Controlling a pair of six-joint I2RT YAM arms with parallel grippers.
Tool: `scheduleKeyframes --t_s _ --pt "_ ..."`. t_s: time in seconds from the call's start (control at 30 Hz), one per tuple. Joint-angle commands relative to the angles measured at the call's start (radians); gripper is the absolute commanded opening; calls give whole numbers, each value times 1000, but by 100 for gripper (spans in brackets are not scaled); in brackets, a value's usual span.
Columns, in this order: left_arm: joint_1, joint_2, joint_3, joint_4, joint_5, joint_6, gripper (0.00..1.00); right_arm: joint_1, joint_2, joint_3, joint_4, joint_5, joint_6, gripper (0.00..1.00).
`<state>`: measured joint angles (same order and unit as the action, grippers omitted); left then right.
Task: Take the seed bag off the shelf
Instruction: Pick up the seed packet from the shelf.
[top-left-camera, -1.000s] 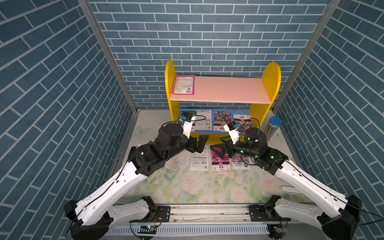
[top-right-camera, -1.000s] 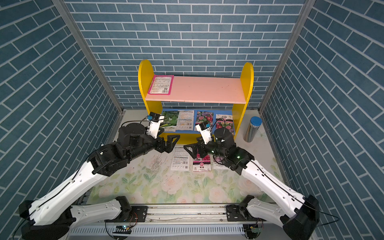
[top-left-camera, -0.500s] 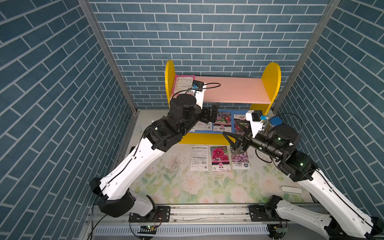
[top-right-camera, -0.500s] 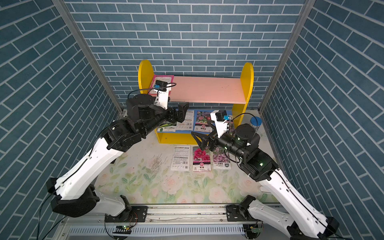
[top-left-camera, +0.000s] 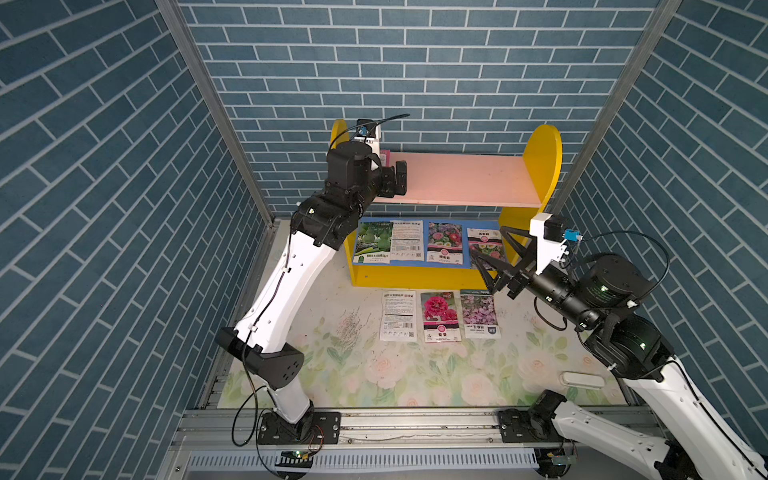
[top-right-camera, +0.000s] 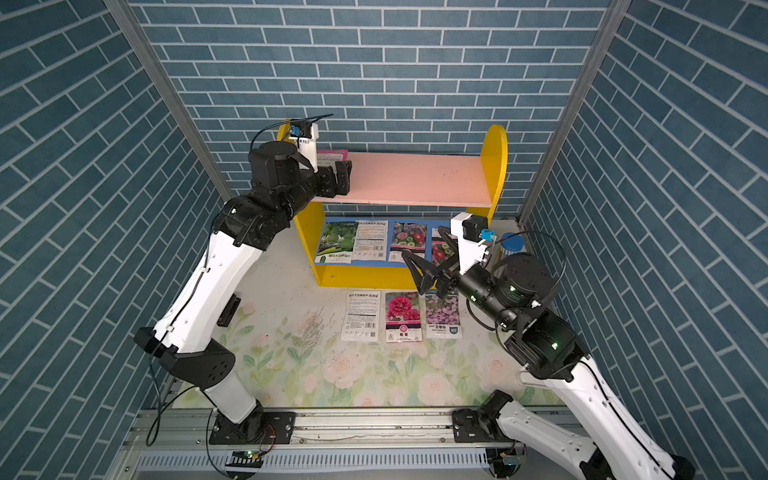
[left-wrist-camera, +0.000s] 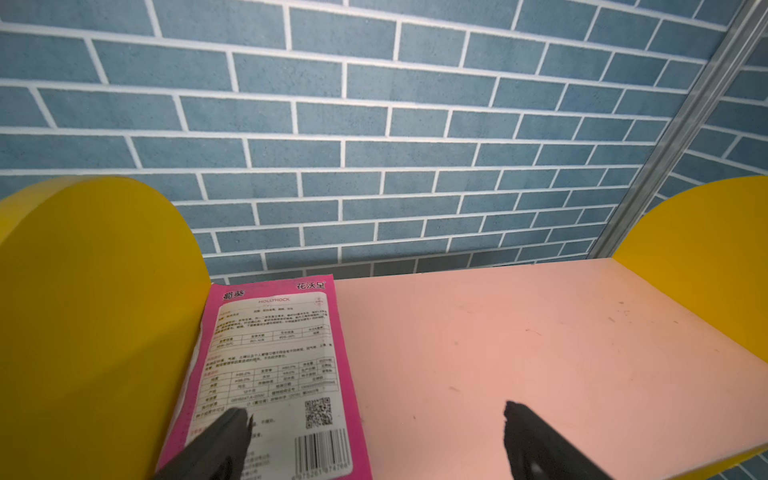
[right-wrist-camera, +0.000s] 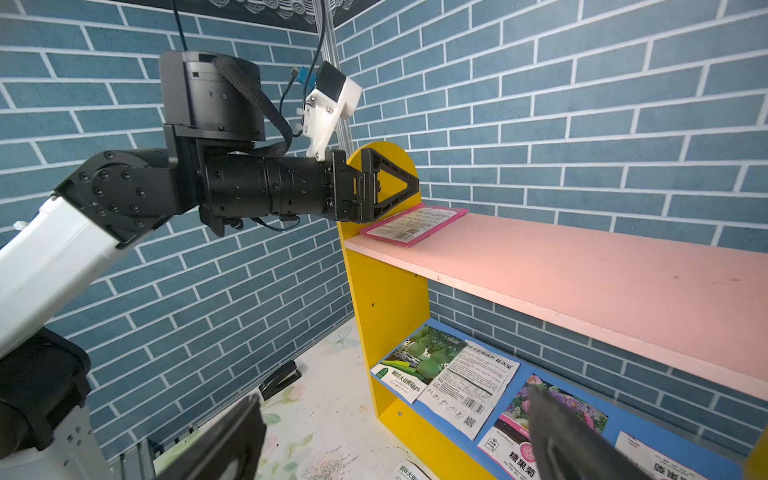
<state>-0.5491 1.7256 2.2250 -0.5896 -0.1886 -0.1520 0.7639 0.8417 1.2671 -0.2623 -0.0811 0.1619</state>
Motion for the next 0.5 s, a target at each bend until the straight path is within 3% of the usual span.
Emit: scheduleKeyframes --t_s 0.0,0.2,0.47 --pt "24 30 19 -16 54 11 100 3 -9 12 -10 29 -30 100" --pt "35 88 29 -1 20 23 100 3 -4 12 -14 38 -33 100" --pt "38 126 23 44 -132 17 100 3 0 9 -28 51 -35 100"
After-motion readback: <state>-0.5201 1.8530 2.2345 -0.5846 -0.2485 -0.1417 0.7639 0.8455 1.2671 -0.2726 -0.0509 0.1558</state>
